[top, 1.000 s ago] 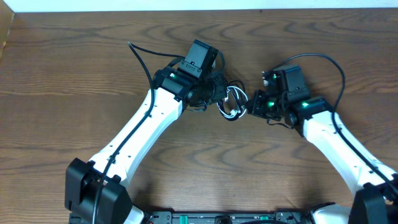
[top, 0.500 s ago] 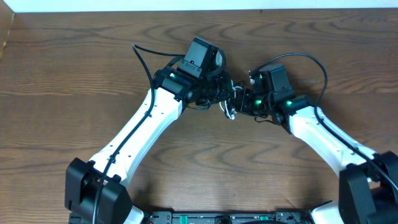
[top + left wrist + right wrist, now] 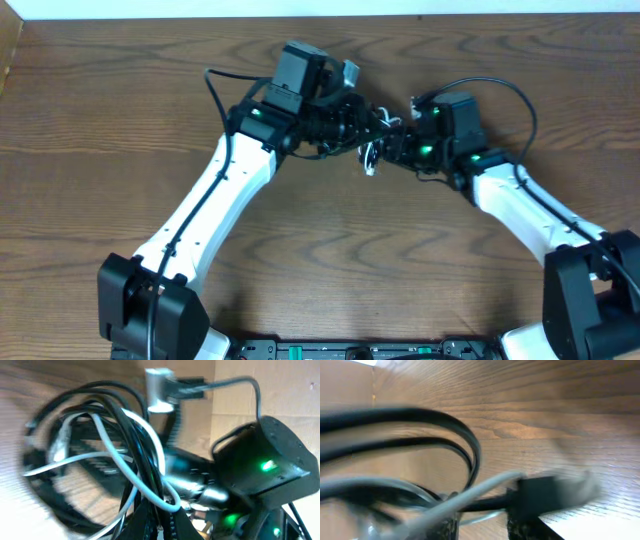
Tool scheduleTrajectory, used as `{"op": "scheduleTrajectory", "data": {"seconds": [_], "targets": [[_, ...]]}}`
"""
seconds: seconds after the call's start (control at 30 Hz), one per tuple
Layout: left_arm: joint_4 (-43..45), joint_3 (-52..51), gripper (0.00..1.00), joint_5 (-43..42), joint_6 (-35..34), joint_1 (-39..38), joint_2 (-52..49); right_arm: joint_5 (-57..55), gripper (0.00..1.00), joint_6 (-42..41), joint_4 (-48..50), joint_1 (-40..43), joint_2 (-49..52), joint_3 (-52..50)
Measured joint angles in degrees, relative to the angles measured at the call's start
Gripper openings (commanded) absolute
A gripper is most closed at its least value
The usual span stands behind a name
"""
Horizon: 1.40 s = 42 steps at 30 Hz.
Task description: Untangle cables
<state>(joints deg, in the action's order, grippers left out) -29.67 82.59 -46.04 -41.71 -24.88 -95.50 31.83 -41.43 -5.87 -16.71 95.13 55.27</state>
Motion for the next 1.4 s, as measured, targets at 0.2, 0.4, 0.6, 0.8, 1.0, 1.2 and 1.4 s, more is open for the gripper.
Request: {"op": "scheduleTrajectory", "data": {"seconds": [0.2,0.4,0.6,0.8,1.0,1.2,1.4], "targets": [[-4.52,0.0,0.07,9.11,1.22,2.08,0.0,7.58,0.4,3.69,-4.66,6.08,-5.55,-0.04],[-6.93,0.0,0.07,20.98,-3.21,1.22,0.0,14.6,0.44,12.09,-7.02,5.42,-9.68,-0.02],[-8.04,0.0,0.07,26.73,-9.55,0.39,0.0,14.69,0.5,17.31,-6.62,2.08,-9.68,-0.02],[-11.32,0.0,0.07,28.15,-22.21,0.28,0.0,11.1,0.55,20.74,-6.21,-0.87,-9.57,-0.02],[-12.52,0.0,0.07,28.37,-32.02,0.07,0.0,9.46,0.56,23.61,-2.97,-5.33,-7.54,-0.02],[-12.74,0.0,0.08,28.35,-35.23,-0.33,0.0,7.02,0.51,25.42,-2.45,-7.45,-4.24,-0.02],[-12.94,0.0,0.08,28.41,-36.26,-0.42,0.0,4.87,0.22,26.58,-1.27,-8.09,-1.07,-0.04]]}}
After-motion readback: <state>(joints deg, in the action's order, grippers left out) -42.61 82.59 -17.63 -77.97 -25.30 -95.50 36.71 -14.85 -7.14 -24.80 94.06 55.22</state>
